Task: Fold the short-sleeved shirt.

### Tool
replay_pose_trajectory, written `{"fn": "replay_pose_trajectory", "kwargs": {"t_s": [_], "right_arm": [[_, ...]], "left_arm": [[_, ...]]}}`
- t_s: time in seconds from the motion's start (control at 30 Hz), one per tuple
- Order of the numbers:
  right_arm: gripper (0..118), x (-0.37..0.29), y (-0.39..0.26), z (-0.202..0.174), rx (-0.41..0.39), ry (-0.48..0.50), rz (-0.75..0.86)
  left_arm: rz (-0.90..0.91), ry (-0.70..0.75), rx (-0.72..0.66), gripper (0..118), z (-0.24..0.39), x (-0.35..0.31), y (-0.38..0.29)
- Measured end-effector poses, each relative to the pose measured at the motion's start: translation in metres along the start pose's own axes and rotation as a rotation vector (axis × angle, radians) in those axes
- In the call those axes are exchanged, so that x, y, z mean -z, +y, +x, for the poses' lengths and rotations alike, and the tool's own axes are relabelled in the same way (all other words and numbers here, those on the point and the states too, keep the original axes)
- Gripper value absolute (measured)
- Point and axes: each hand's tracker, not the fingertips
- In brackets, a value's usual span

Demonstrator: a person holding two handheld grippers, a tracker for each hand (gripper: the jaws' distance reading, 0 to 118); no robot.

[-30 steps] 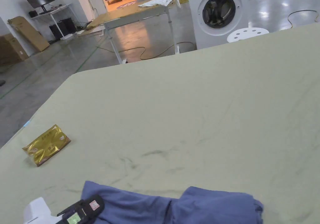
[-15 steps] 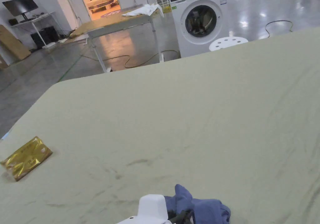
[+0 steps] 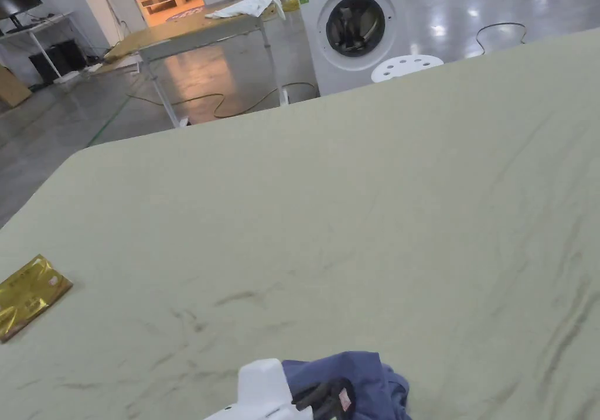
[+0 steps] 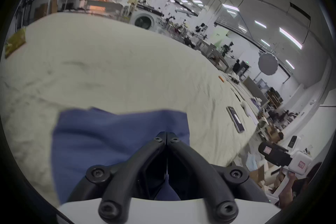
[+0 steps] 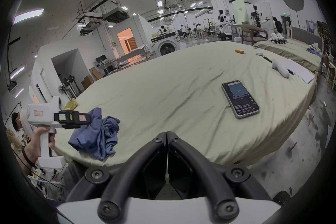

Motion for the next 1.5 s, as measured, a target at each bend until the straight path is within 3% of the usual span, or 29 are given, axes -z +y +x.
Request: {"fn": "replay_pose_trajectory", "kwargs": {"t_s": [0.13,0.27,0.37,0.57,0.67,0.77,0.83,0.87,0.93,1.0,1.03,1.2,1.27,1.3,1.33,1.37,1.5], "right_arm": [[0,0.005,-0.004,-0.007,-0.008,0.022,-0.024],[0,0.012,-0.012,-0.021,-0.034,0.071,-0.077],[0,0.033,-0.018,-0.043,-0.141,0.127,-0.127],[0,0.103,0.003,-0.107,-0.224,0.393,-0.166],[0,0.148,0.010,-0.139,-0.322,0.356,-0.255],[0,0.182,0.004,-0.152,-0.358,0.393,-0.341],[0,0.203,-0.007,-0.154,-0.395,0.311,-0.469],[0,0.210,-0.013,-0.152,-0.413,0.328,-0.516],[0,0.208,-0.010,-0.147,-0.319,0.337,-0.469],[0,0.207,-0.007,-0.152,-0.345,0.327,-0.488],[0,0.205,-0.008,-0.154,-0.389,0.320,-0.482],[0,0.201,-0.016,-0.155,-0.399,0.310,-0.452],[0,0.201,-0.017,-0.155,-0.387,0.306,-0.445],[0,0.200,-0.018,-0.156,-0.389,0.301,-0.439],[0,0.199,-0.020,-0.157,-0.389,0.297,-0.434],[0,0.199,-0.020,-0.157,-0.388,0.296,-0.428],[0,0.195,-0.022,-0.158,-0.408,0.294,-0.409]], "left_arm": [[-0.141,0.055,0.063,1,0.007,0.048,-0.021],[-0.109,0.066,0.039,0,0.012,0.040,-0.014],[-0.007,0.035,0.065,3,0.012,0.009,-0.003],[0.155,0.074,-0.051,55,-0.016,-0.069,-0.001],[0.173,0.133,-0.120,70,-0.034,-0.092,-0.010],[0.190,0.136,-0.139,74,-0.050,-0.104,-0.017],[0.198,0.117,-0.190,78,-0.057,-0.107,-0.018],[0.198,0.091,-0.210,82,-0.062,-0.107,-0.017],[0.197,0.045,-0.249,92,-0.071,-0.104,-0.015],[0.179,-0.009,-0.299,96,-0.084,-0.092,-0.012],[0.166,-0.032,-0.331,96,-0.091,-0.084,-0.011],[0.045,-0.080,-0.496,94,-0.131,-0.042,-0.007],[0.026,-0.077,-0.506,82,-0.138,-0.037,-0.006],[0.014,-0.058,-0.495,72,-0.139,-0.037,-0.005],[0.006,-0.029,-0.474,54,-0.140,-0.038,-0.005],[-0.012,0.000,-0.440,49,-0.138,-0.039,-0.007],[0.021,-0.021,-0.476,52,-0.143,-0.048,-0.009]]}}
